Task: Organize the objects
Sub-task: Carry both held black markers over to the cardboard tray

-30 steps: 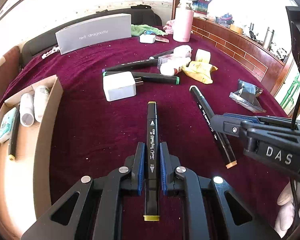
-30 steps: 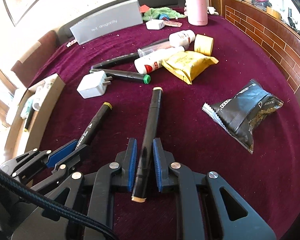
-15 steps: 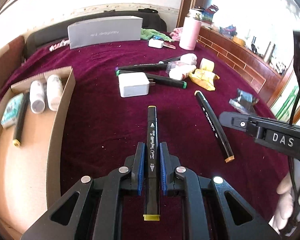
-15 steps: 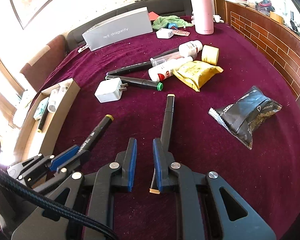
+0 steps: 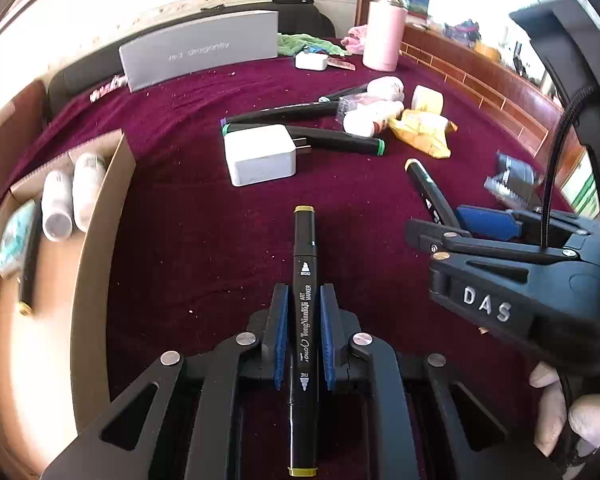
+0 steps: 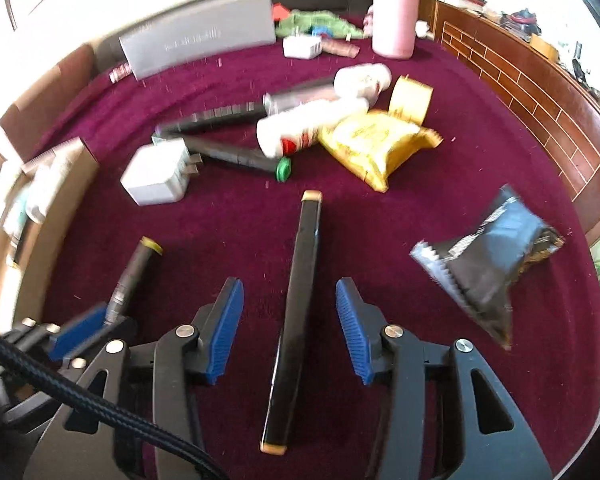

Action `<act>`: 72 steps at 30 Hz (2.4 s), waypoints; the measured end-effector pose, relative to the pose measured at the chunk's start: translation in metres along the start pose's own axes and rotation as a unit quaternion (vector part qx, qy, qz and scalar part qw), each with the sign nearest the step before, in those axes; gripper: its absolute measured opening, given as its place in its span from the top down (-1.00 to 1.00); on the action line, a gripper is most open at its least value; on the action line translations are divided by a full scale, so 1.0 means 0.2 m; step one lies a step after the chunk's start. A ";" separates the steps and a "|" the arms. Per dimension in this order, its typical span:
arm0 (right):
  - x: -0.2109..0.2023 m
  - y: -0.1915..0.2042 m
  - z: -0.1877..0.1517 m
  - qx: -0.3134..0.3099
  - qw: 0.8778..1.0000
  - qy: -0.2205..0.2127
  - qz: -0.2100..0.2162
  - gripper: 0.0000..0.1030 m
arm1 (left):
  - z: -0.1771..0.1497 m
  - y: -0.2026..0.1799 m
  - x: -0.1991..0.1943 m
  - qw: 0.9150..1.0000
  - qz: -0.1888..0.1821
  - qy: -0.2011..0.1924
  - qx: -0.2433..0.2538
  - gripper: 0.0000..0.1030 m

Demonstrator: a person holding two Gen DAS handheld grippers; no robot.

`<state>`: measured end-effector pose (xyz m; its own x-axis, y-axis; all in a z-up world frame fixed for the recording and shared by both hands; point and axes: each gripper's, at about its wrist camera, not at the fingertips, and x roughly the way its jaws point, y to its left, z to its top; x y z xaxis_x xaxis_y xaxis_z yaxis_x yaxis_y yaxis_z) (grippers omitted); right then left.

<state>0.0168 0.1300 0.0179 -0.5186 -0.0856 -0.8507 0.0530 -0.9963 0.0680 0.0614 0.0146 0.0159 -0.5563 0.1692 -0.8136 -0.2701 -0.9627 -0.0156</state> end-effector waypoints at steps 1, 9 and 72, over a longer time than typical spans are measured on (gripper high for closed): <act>-0.01 0.01 -0.01 -0.008 1.000 -0.010 -0.009 0.12 | 0.00 0.00 0.00 1.000 -0.004 -0.001 0.001 0.78; -0.10 -0.08 -0.07 0.023 0.998 -0.014 0.049 0.76 | -0.03 0.09 -0.12 0.997 -0.057 -0.036 -0.032 0.78; -0.15 1.29 0.22 -0.066 0.940 0.069 0.327 0.74 | -0.27 1.42 -0.46 0.976 0.059 -0.062 -0.198 0.78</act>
<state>0.0081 -0.1239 0.0840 -0.2230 -0.6689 -0.7091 0.4330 -0.7197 0.5428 0.0773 -0.2858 0.0546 -0.6629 0.0523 -0.7469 0.1134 -0.9790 -0.1692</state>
